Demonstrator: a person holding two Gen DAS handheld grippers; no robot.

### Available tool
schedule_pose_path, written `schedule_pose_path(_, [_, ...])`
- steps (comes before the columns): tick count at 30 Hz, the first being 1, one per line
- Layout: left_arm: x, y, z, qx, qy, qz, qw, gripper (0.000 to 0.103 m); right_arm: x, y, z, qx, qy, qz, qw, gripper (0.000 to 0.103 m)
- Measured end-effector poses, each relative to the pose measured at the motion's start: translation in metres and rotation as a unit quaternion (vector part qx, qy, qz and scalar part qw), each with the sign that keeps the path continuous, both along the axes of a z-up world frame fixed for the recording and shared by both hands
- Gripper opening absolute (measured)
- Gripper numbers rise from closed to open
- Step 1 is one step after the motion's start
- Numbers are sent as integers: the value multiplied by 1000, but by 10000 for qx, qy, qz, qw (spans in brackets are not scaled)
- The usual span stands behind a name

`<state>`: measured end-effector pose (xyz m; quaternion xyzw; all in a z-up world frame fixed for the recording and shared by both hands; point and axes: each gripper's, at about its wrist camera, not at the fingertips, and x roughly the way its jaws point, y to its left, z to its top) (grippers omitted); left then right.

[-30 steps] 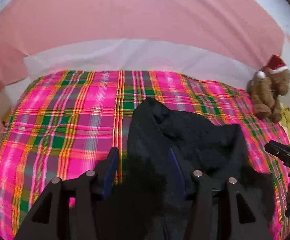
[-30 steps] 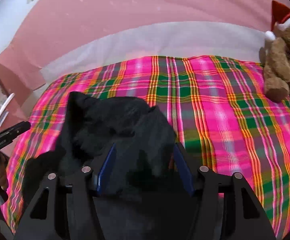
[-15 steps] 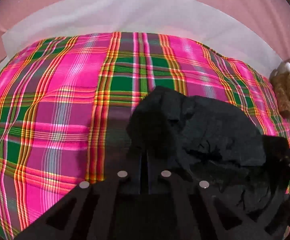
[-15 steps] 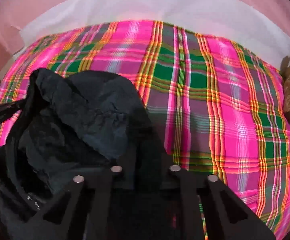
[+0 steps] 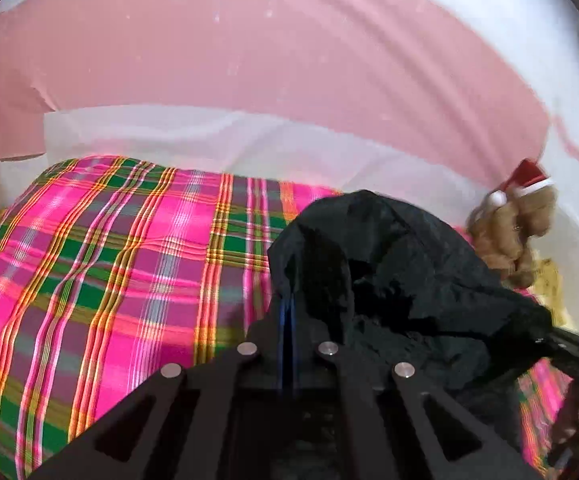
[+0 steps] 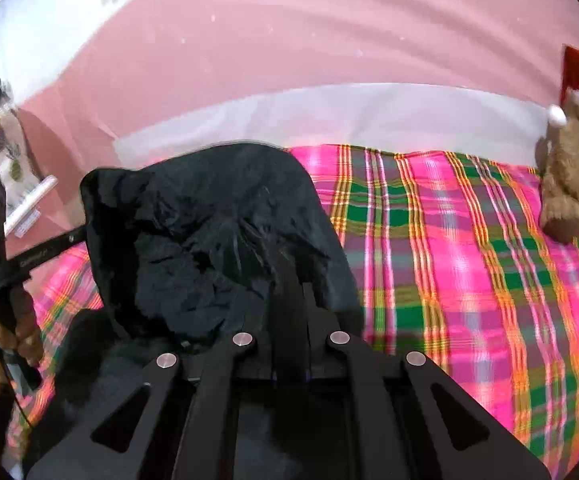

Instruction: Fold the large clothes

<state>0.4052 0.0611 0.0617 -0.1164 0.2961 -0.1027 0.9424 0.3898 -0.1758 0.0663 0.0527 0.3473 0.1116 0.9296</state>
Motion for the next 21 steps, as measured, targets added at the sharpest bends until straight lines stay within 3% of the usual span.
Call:
schedule_pose_path(4, [-56,13,-1,-163,-87,-35,9998,2,-42,-2,-9,270,10,-80,9996,8])
schedule_pose_path(8, [-97,19,-21,-113,20,33,9999,3,-84,4,-33,393,258,-52,9989,9])
schedule_pose_path(13, [-123,31,-53,-23,540,210,9983,5,-114,6,-63,377,655,-34,9971,15])
schedule_pose_path(16, [-133,38,-70,-22,990,328,9945,5,-128,1,-73,411,792,-66,9960,26])
schedule_pose_path(19, [-154,44,-81,-72,1251,308,9916,5,-145,-4,-74,439,874,-20,9952,37])
schedule_pose_path(21, [-166,47,-82,-60,1293,323,9911,5,-160,-5,-68,479,802,-43,9956,38])
